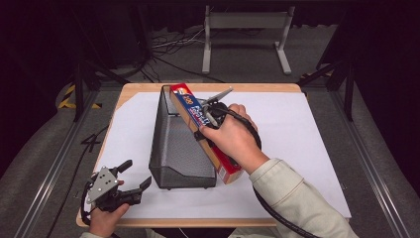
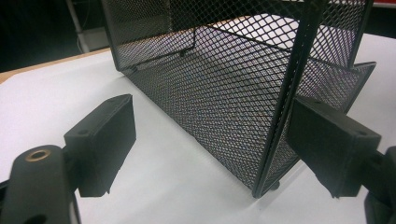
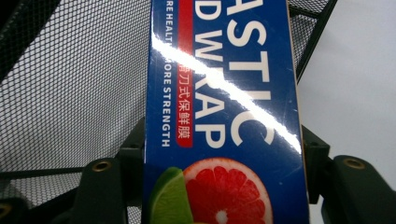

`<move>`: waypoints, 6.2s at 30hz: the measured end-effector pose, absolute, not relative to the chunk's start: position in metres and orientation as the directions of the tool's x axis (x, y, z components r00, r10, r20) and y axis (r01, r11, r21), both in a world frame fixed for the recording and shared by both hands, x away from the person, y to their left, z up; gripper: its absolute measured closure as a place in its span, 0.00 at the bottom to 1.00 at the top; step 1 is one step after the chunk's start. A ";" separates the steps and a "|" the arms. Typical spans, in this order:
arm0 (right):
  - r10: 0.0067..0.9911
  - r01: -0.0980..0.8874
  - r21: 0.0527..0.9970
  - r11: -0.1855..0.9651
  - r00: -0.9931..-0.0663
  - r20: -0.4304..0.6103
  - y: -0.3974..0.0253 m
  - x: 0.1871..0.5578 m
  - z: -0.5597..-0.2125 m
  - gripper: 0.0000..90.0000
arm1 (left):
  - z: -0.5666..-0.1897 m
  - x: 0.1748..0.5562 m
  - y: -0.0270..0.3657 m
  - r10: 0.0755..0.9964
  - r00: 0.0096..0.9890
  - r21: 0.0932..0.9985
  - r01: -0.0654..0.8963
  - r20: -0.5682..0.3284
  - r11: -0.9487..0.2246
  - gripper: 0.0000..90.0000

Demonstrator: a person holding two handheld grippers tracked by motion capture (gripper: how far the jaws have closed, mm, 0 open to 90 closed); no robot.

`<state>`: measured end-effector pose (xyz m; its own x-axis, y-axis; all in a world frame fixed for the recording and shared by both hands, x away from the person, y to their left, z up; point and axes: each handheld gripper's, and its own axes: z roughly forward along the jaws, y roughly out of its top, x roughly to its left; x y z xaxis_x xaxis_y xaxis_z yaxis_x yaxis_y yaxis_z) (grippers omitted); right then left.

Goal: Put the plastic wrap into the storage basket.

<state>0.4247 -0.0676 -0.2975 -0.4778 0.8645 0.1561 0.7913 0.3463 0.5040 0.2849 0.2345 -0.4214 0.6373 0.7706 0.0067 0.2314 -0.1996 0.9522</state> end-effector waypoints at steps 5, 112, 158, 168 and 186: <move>0.873 0.798 0.484 0.359 -0.471 0.128 -0.058 0.425 -0.304 0.44 | -0.422 0.285 0.235 0.771 0.636 0.953 0.230 0.006 -0.198 0.19; 0.696 0.426 0.798 0.427 -0.718 0.010 -0.100 0.401 -0.292 0.14 | -0.423 0.282 0.239 0.786 0.618 0.949 0.243 0.008 -0.200 0.19; 0.731 0.297 0.892 0.340 -0.680 -0.052 -0.309 0.346 -0.329 0.13 | -0.423 0.281 0.237 0.790 0.613 0.948 0.249 0.005 -0.199 0.18; 0.763 0.312 0.890 0.333 -0.644 -0.060 -0.333 0.344 -0.373 0.12 | -0.423 0.282 0.237 0.789 0.614 0.946 0.251 0.007 -0.204 0.18; 0.799 0.337 0.880 0.336 -0.596 -0.077 -0.351 0.335 -0.428 0.12 | -0.425 0.284 0.238 0.779 0.628 0.942 0.258 0.005 -0.214 0.17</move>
<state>0.3345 -0.3514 -0.4285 -0.5958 0.7995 -0.0768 0.3372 0.3358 0.8795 0.2838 0.2376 -0.4246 0.6276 0.7785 0.0051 0.2577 -0.2139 0.9422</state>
